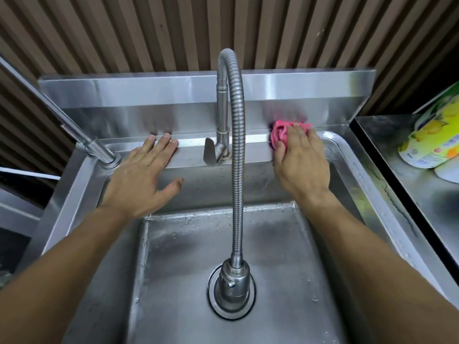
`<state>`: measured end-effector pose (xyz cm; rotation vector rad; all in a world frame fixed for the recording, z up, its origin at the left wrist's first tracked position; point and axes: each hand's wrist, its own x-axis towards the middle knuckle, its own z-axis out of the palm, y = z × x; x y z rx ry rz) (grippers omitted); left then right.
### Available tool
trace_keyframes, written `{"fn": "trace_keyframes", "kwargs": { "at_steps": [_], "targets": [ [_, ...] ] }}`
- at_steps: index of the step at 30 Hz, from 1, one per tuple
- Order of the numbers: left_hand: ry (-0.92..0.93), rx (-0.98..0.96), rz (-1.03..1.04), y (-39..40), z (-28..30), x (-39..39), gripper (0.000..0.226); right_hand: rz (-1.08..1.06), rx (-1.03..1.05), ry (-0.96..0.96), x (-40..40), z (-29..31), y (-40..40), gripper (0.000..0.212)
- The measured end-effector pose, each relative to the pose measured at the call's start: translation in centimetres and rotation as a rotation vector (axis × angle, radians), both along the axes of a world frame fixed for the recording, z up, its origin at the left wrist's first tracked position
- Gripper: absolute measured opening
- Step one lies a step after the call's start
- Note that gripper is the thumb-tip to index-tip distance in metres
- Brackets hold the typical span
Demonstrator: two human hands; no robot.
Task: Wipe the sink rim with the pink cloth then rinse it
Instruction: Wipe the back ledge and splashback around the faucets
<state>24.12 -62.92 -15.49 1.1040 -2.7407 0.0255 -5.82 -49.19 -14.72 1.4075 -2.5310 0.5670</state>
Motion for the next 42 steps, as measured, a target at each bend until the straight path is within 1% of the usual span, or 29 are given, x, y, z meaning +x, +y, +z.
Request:
{"fn": "trace_keyframes", "kwargs": {
  "at_steps": [2,3,4,7,9,10,12,14,16,17,18,20,22,23,26,28,31,32,37,39,42],
  "targets": [
    [-0.007,-0.013,0.013,0.0,-0.1,-0.2,0.083,-0.094,-0.031,-0.039,1.9,0.6,-1.3,0.051],
    [-0.006,-0.018,0.020,0.1,-0.1,-0.3,0.083,-0.089,-0.040,-0.049,3.2,0.7,-1.9,0.050],
    [-0.004,-0.020,0.024,0.1,-0.2,-0.3,0.083,-0.040,-0.040,-0.052,4.5,0.8,-2.5,0.050],
    [-0.011,-0.017,0.007,-0.1,-0.1,-0.2,0.084,0.230,0.014,-0.019,6.5,0.4,-3.2,0.052],
    [-0.018,0.000,-0.024,-0.2,0.0,0.1,0.085,0.324,0.095,0.053,5.3,0.4,-2.9,0.051],
    [-0.018,0.007,-0.036,-0.3,0.0,0.2,0.086,0.332,0.131,0.078,4.4,0.3,-2.6,0.052],
    [-0.023,0.017,-0.048,-0.4,0.1,0.4,0.088,0.278,0.119,0.049,2.6,0.2,-1.2,0.053],
    [-0.039,0.012,-0.055,-0.4,0.2,0.4,0.090,0.170,0.040,0.014,1.9,0.0,0.0,0.054],
    [-0.055,0.003,-0.060,-0.4,0.3,0.5,0.091,0.075,-0.011,-0.006,3.5,0.0,-0.2,0.052],
    [-0.062,0.006,-0.062,-0.4,0.3,0.5,0.092,0.060,-0.014,-0.003,4.6,0.1,-0.6,0.048],
    [-0.070,0.009,-0.063,-0.4,0.4,0.5,0.092,0.078,-0.005,0.011,5.6,0.1,-0.9,0.043],
    [-0.078,0.012,-0.070,-0.4,0.4,0.6,0.093,0.192,0.013,0.048,6.5,0.4,-1.1,0.034],
    [-0.087,0.019,-0.082,-0.6,0.5,0.7,0.094,0.280,0.015,0.056,6.3,1.2,-0.8,0.029],
    [-0.094,0.024,-0.085,-0.7,0.5,0.7,0.095,0.289,0.006,0.042,5.9,1.6,-0.8,0.028],
    [-0.100,0.028,-0.086,-0.8,0.4,0.8,0.094,0.276,0.015,-0.043,6.1,1.6,-1.0,0.036],
    [-0.097,0.027,-0.087,-0.9,0.2,0.8,0.094,0.274,0.034,-0.045,6.4,1.4,-1.2,0.040],
    [-0.086,0.036,-0.097,-0.8,0.3,0.7,0.094,0.282,-0.005,-0.092,6.4,2.2,-1.3,0.024],
    [-0.089,0.045,-0.099,-0.8,0.3,0.7,0.094,0.272,-0.013,-0.106,6.2,2.5,-1.3,0.023],
    [-0.124,0.090,-0.123,-1.2,0.8,0.9,0.099,0.163,0.036,-0.015,6.0,2.0,1.0,0.028],
    [-0.134,0.111,-0.125,-1.3,0.9,1.0,0.100,0.142,-0.012,-0.020,6.8,1.9,3.5,0.029],
    [-0.135,0.138,-0.125,-1.2,1.0,0.9,0.101,0.100,-0.144,-0.041,9.2,3.4,7.5,0.029]
  ]
}}
